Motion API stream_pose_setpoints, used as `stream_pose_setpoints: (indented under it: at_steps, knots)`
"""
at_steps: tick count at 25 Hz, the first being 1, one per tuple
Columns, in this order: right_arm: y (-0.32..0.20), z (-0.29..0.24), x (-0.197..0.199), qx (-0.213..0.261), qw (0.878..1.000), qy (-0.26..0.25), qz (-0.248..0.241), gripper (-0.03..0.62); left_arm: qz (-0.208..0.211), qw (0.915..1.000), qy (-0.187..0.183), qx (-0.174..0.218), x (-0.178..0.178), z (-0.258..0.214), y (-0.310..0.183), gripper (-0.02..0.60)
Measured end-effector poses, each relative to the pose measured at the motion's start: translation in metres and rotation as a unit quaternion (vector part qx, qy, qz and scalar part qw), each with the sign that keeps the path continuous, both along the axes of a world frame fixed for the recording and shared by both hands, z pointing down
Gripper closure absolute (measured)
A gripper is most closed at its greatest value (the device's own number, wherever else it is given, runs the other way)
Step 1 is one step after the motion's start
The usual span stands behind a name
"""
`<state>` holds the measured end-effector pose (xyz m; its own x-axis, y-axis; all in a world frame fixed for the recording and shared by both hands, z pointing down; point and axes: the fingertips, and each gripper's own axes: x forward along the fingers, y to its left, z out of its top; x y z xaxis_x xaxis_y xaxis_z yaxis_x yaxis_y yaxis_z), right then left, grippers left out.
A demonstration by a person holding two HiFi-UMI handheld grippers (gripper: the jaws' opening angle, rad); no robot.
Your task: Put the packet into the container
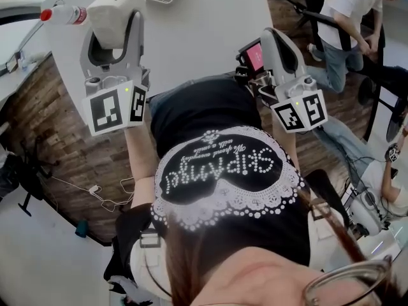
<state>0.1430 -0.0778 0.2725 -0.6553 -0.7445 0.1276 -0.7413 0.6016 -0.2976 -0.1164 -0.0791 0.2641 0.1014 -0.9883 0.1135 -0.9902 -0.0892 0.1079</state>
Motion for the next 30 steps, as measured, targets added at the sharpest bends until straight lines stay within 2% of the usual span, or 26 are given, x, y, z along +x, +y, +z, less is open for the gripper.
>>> stream_pose_setpoints:
  at_steps: [7, 21, 30]
  knots:
    - [-0.003, -0.004, 0.004, 0.002, 1.0, -0.003, 0.005, 0.591, 0.012, 0.9999, -0.002, 0.0, 0.004, 0.007, -0.02, 0.304]
    - [-0.004, -0.001, 0.012, -0.006, 1.0, -0.015, 0.013, 0.591, 0.007, 0.9996, -0.004, -0.026, -0.001, 0.046, -0.058, 0.307]
    - [-0.001, 0.001, 0.008, -0.014, 1.0, -0.019, 0.007, 0.591, 0.002, 0.9981, 0.002, -0.061, -0.005, 0.082, -0.082, 0.307]
